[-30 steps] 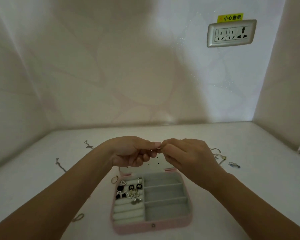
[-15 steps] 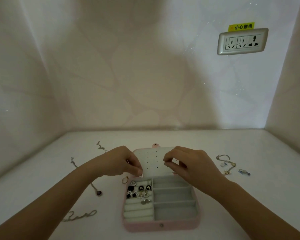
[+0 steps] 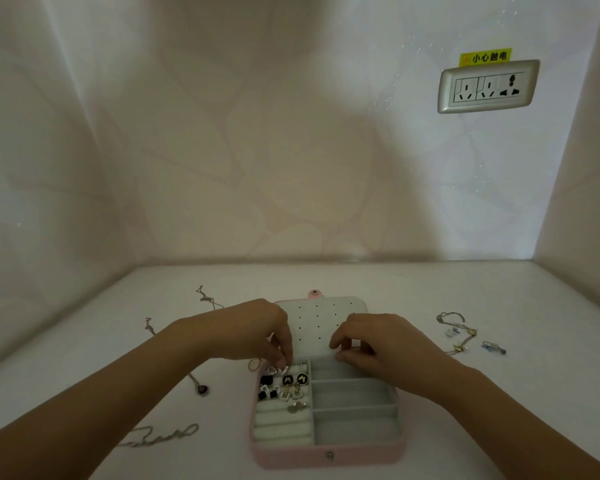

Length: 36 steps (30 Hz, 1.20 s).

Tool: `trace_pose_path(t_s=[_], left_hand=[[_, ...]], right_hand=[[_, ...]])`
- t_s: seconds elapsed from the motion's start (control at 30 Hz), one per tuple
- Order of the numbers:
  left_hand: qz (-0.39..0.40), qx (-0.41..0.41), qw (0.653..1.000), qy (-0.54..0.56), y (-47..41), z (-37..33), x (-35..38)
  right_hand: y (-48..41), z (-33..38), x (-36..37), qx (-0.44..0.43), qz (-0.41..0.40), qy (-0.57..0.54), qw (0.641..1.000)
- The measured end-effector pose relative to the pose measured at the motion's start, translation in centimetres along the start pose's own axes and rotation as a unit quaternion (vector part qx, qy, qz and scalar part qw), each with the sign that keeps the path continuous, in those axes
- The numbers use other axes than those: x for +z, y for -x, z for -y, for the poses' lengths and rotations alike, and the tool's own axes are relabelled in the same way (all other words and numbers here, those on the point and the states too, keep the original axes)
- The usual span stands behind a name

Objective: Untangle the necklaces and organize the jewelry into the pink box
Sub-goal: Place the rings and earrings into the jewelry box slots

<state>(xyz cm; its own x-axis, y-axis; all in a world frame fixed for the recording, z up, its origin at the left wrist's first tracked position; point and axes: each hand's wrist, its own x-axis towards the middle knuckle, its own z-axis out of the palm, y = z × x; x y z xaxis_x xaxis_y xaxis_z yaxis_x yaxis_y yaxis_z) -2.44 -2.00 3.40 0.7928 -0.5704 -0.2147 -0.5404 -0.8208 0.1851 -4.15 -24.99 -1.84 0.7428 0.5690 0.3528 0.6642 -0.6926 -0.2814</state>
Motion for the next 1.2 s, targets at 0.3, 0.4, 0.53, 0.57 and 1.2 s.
trace_pose_path(t_s=[0.3, 0.4, 0.53, 0.57, 1.2], left_hand=[[-0.029, 0.008, 0.998, -0.047, -0.7, 0.0, 0.0], [-0.035, -0.009, 0.999, -0.007, -0.9, 0.6, 0.1], [-0.007, -0.019, 0.999, 0.044, -1.3, 0.9, 0.1], [-0.001, -0.022, 0.999, 0.046, -1.4, 0.9, 0.0], [0.016, -0.042, 0.994, 0.097, -1.0, 1.2, -0.3]], right_hand=[[0.0, 0.1, -0.2, 0.011, 0.025, 0.01, 1.0], [0.0, 0.2, -0.2, 0.011, 0.028, 0.012, 0.999], [0.0, 0.2, -0.2, 0.009, 0.033, 0.018, 0.999], [0.0, 0.2, -0.2, 0.01, 0.033, 0.018, 0.999], [-0.1, 0.1, -0.1, 0.011, 0.021, 0.001, 1.0]])
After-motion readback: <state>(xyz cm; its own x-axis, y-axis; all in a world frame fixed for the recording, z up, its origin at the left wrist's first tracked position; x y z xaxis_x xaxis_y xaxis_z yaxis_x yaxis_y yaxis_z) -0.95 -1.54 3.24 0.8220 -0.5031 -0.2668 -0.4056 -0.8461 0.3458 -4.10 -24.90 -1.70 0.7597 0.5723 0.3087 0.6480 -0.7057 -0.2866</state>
